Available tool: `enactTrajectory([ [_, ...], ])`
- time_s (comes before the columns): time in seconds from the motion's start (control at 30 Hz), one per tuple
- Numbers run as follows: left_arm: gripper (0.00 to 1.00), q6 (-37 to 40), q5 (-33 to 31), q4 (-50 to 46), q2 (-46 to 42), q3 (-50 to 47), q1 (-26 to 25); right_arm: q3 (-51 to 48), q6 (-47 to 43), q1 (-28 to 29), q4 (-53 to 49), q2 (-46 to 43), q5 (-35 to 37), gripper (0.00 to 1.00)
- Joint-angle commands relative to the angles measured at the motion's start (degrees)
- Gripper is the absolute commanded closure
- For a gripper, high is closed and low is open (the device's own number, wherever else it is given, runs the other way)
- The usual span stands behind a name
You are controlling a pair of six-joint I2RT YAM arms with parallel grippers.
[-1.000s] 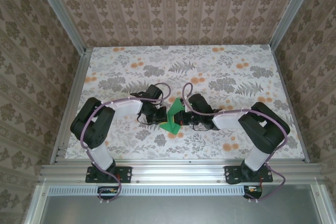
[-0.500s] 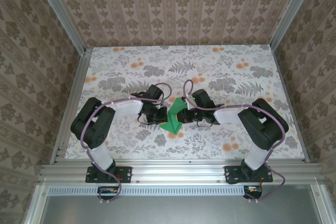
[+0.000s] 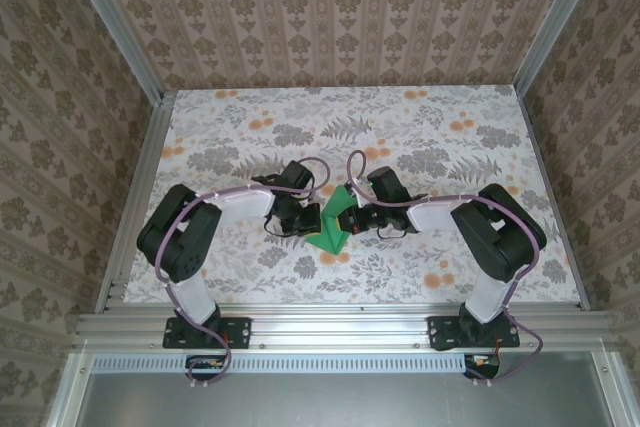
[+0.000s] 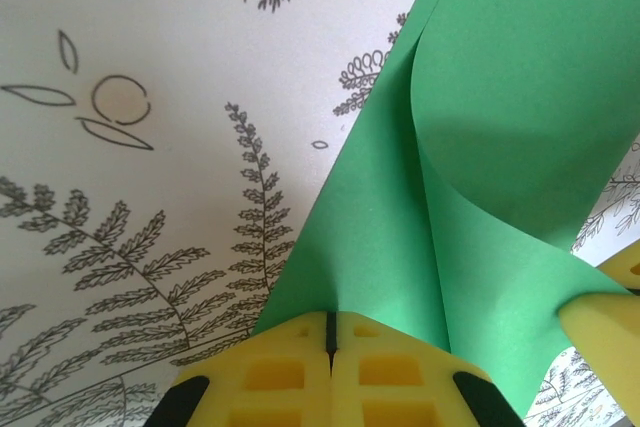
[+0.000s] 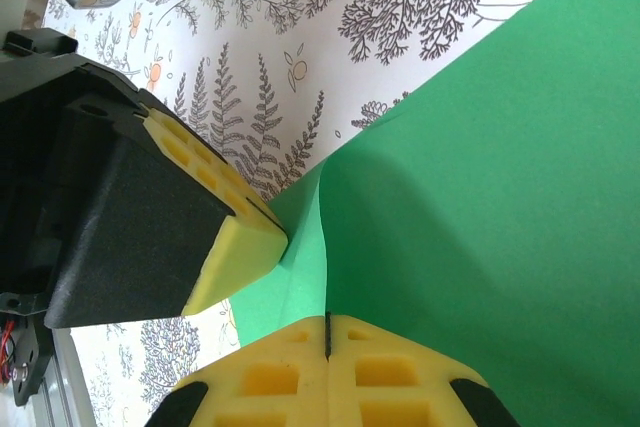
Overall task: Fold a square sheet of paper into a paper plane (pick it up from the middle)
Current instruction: Fold the triangle a second time at the center of the table.
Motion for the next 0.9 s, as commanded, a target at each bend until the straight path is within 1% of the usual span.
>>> enactTrajectory([
  [0.0,0.97,1.5,-3.4,-3.6,3.1,-0.3,-0.6,-1.7,-2.3,-0.3,3.4,0.2,-0.6,0.96],
  [0.47,0.97,1.8,-3.8,-4.4,3.0,0.1,-1.1,-4.1,-5.3,-1.1,3.8,-2.2,2.9,0.97],
  [0.67,0.97,2.1,-3.8,-4.5,3.3,0.6,-1.2,-3.2,-7.1,-1.4,1.8,-2.4,2.8,0.97],
  [0.87,0.97,2.1,-3.7,-4.5,3.3,0.7,-1.3,-3.3,-7.2,-1.4,2.0,-1.9,2.4,0.96],
])
